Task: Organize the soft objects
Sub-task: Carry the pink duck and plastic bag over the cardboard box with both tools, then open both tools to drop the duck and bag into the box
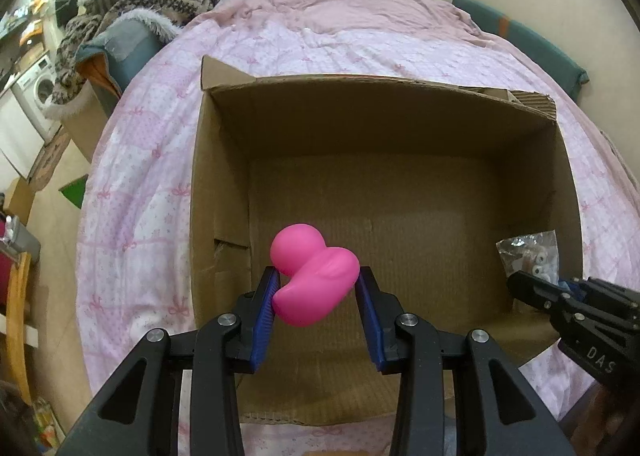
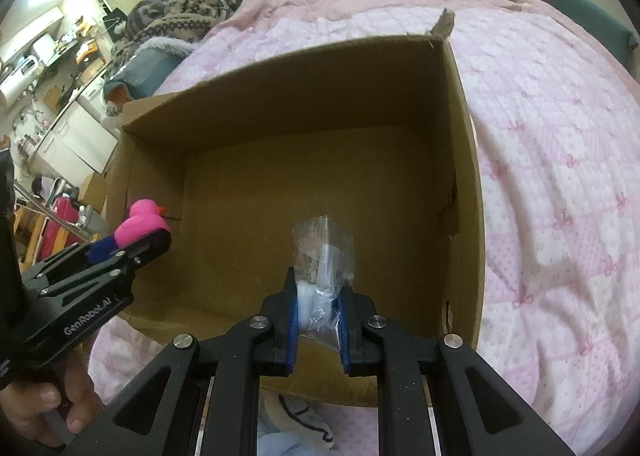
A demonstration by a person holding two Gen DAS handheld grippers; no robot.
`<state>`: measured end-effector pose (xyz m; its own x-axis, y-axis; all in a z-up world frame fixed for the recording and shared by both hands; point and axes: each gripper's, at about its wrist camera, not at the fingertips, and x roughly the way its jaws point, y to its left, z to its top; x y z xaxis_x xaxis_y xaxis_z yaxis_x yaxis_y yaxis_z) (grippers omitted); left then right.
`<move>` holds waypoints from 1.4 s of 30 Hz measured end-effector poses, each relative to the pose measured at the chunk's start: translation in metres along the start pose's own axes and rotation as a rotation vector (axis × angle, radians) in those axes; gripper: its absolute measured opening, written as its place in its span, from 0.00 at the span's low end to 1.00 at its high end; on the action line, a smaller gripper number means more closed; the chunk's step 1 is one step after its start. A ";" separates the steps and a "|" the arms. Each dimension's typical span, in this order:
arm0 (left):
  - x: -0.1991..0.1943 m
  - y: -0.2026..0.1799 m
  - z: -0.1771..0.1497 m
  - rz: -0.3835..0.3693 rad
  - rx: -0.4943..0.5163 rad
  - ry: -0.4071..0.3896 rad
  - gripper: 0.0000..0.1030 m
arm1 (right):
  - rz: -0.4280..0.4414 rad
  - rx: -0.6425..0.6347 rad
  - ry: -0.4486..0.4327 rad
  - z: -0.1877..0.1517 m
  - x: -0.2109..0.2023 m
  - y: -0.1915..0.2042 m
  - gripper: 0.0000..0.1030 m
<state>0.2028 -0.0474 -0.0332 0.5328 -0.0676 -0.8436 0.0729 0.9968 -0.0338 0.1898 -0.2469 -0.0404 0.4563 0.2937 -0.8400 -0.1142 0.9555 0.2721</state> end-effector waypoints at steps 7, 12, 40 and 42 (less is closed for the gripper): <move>0.003 0.006 0.000 -0.026 -0.041 0.017 0.35 | 0.007 0.012 0.013 -0.002 0.004 -0.001 0.17; 0.000 0.006 0.000 -0.028 -0.042 0.003 0.35 | 0.013 0.008 0.006 -0.001 0.003 -0.001 0.17; -0.025 0.003 0.002 -0.045 -0.032 -0.056 0.67 | 0.076 0.039 -0.157 0.001 -0.037 -0.008 0.76; -0.027 0.006 0.002 -0.045 -0.043 -0.058 0.67 | 0.076 0.042 -0.157 0.001 -0.038 -0.008 0.76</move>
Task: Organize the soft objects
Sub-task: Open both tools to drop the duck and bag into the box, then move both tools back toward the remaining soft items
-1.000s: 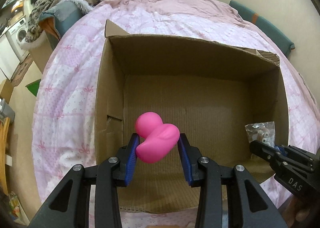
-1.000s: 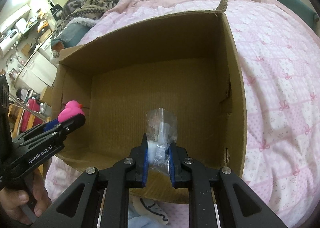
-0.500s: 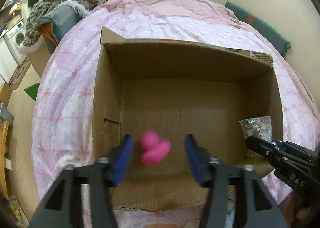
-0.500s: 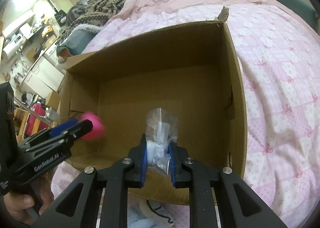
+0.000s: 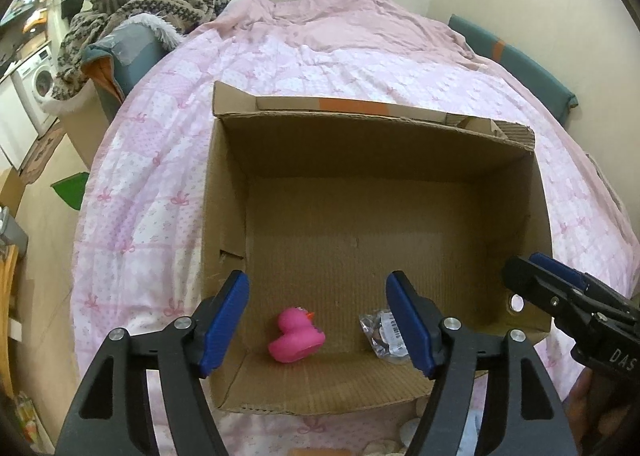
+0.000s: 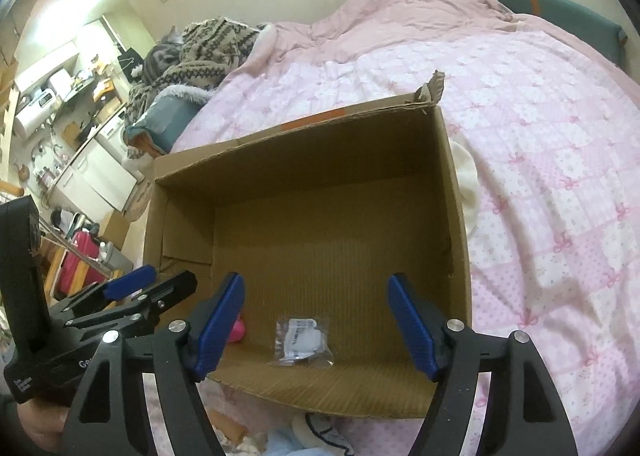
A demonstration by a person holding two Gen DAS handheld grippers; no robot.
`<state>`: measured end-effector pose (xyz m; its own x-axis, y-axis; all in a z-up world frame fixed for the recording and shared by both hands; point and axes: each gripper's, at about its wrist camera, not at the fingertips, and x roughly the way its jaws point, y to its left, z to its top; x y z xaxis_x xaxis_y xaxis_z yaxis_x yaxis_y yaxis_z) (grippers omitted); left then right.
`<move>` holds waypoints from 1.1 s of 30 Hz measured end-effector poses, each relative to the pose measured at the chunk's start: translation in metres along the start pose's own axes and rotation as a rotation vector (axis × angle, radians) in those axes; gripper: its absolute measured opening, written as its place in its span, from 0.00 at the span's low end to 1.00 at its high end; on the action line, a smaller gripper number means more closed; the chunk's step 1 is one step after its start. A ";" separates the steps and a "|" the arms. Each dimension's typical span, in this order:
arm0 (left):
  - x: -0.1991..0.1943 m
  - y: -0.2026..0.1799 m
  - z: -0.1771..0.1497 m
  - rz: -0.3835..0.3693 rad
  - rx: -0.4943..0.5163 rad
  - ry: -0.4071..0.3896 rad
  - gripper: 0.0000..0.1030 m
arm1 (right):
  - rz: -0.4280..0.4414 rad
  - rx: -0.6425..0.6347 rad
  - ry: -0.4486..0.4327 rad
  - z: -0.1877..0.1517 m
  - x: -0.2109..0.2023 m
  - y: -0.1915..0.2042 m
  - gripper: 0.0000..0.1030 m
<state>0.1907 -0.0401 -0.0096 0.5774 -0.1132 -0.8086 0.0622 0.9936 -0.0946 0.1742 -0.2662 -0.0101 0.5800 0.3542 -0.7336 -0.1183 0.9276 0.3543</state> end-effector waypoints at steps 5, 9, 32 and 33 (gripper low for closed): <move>-0.009 0.004 0.000 0.007 -0.013 -0.014 0.67 | 0.000 -0.004 -0.008 0.001 -0.005 0.002 0.76; -0.022 0.006 -0.002 0.007 -0.018 -0.027 0.67 | -0.002 -0.003 -0.014 -0.002 -0.014 0.003 0.76; -0.087 0.031 -0.053 0.026 -0.064 -0.005 0.67 | -0.009 0.003 0.028 -0.047 -0.059 0.008 0.76; -0.089 0.032 -0.056 0.026 -0.068 -0.002 0.67 | -0.010 0.008 0.033 -0.049 -0.060 0.008 0.76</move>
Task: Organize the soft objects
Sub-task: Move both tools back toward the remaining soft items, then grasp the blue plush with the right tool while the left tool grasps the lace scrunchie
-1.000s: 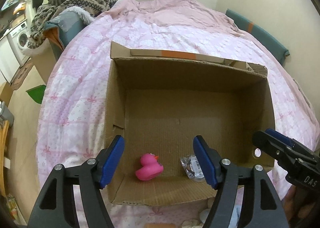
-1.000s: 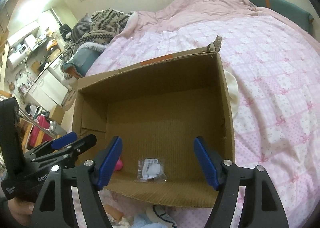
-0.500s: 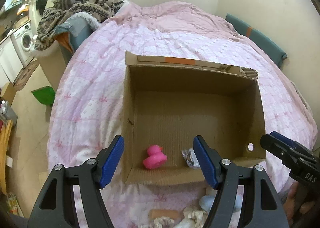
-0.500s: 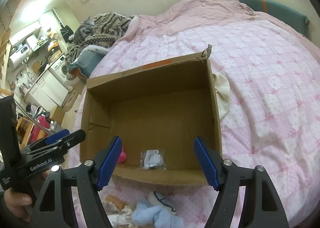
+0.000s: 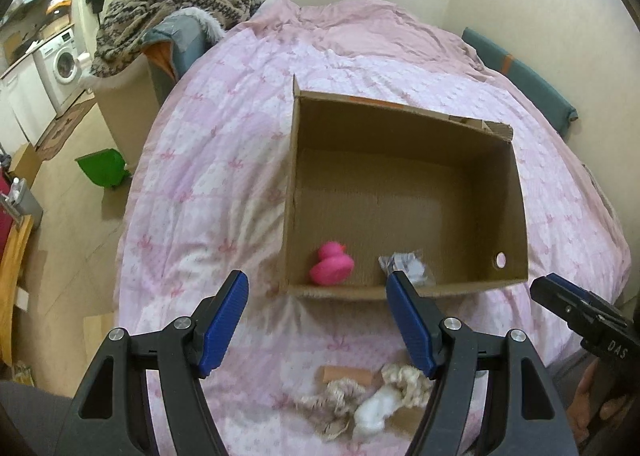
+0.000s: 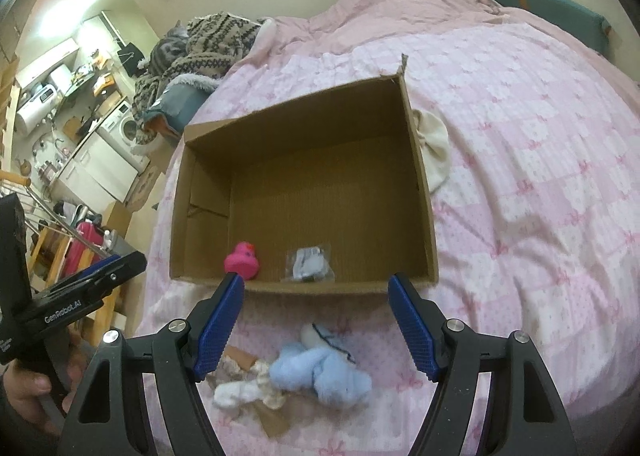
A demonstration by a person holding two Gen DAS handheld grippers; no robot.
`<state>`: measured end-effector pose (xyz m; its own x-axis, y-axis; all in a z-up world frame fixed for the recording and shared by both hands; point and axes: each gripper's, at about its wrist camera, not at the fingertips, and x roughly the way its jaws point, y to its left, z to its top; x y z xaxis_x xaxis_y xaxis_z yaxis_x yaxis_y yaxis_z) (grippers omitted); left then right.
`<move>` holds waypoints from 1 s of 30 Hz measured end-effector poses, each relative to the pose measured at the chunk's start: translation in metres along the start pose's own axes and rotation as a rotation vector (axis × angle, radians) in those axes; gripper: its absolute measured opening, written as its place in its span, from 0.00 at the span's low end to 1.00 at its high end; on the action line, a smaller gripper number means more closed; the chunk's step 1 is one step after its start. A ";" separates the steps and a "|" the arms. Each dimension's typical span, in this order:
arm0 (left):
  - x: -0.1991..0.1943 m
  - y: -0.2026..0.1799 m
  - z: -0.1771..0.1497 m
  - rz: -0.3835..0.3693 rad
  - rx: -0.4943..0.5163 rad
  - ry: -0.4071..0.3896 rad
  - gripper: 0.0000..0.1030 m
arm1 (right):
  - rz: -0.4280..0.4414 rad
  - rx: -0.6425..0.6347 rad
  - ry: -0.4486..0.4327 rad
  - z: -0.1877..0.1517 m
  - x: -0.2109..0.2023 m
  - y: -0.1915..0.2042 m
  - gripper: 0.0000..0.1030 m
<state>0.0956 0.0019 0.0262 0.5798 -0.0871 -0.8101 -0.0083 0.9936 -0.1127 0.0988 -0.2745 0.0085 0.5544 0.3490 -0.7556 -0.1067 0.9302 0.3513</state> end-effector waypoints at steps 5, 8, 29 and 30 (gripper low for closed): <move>-0.006 0.004 -0.015 0.004 -0.015 0.019 0.67 | 0.005 0.017 0.022 -0.011 -0.002 -0.001 0.76; -0.007 0.006 -0.024 0.015 -0.017 0.030 0.67 | 0.005 0.022 0.046 -0.019 -0.001 0.000 0.76; 0.030 0.032 -0.044 0.060 -0.133 0.121 0.67 | 0.037 0.190 0.280 -0.042 0.057 -0.020 0.76; 0.030 0.031 -0.044 0.059 -0.128 0.120 0.67 | 0.022 0.175 0.302 -0.045 0.063 -0.017 0.76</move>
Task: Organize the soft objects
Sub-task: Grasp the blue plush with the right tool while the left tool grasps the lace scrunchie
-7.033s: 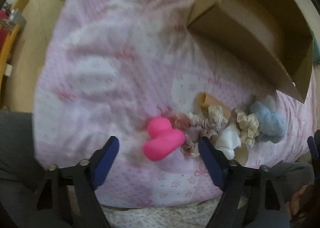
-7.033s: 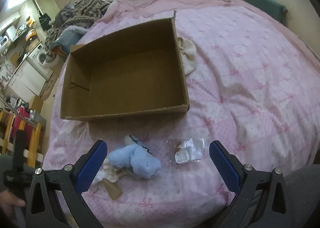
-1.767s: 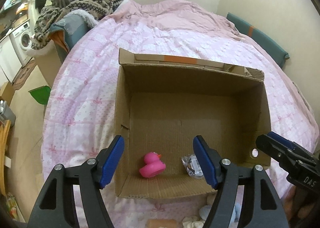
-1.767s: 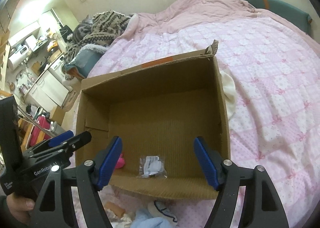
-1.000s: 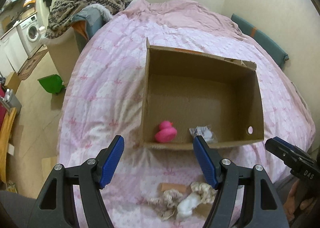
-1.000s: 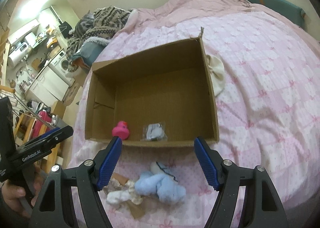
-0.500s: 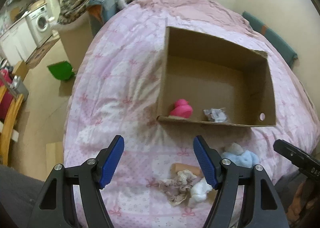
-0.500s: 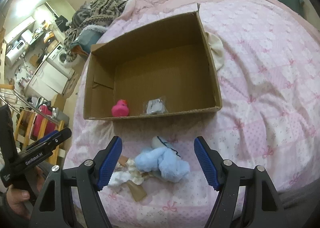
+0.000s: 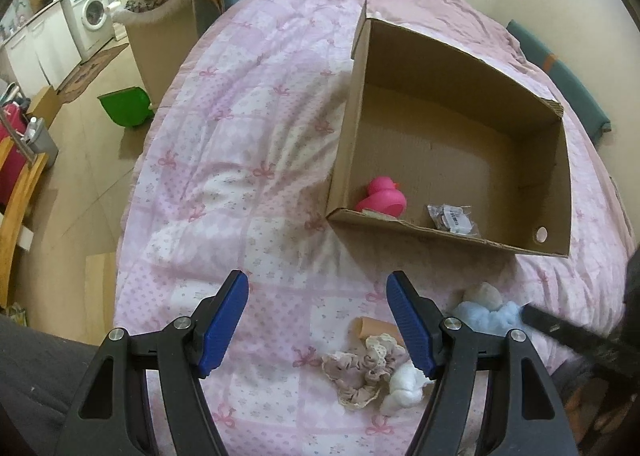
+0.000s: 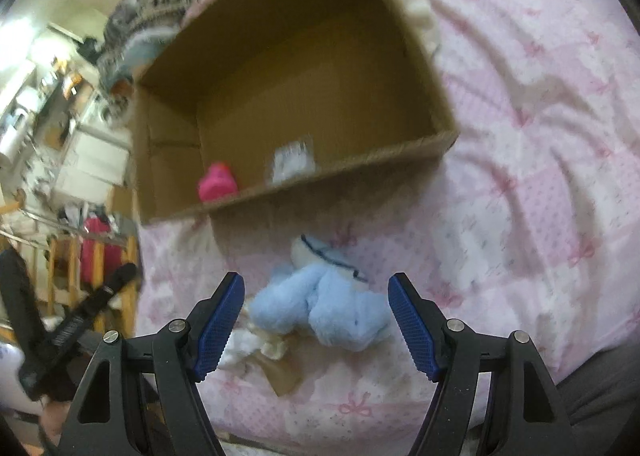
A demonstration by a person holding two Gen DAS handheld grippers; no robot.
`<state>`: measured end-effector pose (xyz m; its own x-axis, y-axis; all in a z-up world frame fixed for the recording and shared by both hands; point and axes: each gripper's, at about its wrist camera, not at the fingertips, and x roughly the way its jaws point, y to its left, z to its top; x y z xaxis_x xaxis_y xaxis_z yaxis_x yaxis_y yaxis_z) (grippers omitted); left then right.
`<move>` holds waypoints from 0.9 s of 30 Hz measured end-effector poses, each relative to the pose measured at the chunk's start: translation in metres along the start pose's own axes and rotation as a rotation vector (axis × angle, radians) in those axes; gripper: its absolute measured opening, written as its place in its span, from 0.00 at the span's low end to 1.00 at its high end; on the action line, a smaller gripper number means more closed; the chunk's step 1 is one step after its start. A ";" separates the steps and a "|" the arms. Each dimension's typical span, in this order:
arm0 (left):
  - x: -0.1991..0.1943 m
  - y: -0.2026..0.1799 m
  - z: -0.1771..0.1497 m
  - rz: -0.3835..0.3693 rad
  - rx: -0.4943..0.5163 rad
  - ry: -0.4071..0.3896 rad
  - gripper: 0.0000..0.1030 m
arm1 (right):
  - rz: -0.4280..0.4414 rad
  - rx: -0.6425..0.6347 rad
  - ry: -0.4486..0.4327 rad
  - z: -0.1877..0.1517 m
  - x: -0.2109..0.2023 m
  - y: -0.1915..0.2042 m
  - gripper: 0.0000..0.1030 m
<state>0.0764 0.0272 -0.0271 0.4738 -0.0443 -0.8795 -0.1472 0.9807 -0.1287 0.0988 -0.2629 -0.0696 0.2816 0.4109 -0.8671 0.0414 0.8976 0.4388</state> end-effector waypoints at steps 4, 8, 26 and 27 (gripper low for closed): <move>0.002 -0.004 -0.001 0.004 0.022 0.003 0.67 | -0.072 -0.059 0.089 -0.003 0.032 0.013 0.79; 0.003 -0.005 -0.001 0.006 0.025 0.003 0.67 | -0.061 -0.003 0.102 0.003 0.050 0.009 0.81; -0.003 0.010 0.003 -0.009 -0.032 -0.006 0.67 | 0.058 -0.029 -0.014 0.004 -0.008 0.010 0.27; -0.003 0.011 0.003 -0.011 -0.037 -0.003 0.67 | 0.072 -0.030 -0.024 0.005 -0.015 0.011 0.27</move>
<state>0.0761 0.0389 -0.0244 0.4780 -0.0540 -0.8767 -0.1744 0.9724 -0.1550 0.0997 -0.2597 -0.0502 0.3054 0.4709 -0.8276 -0.0080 0.8704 0.4923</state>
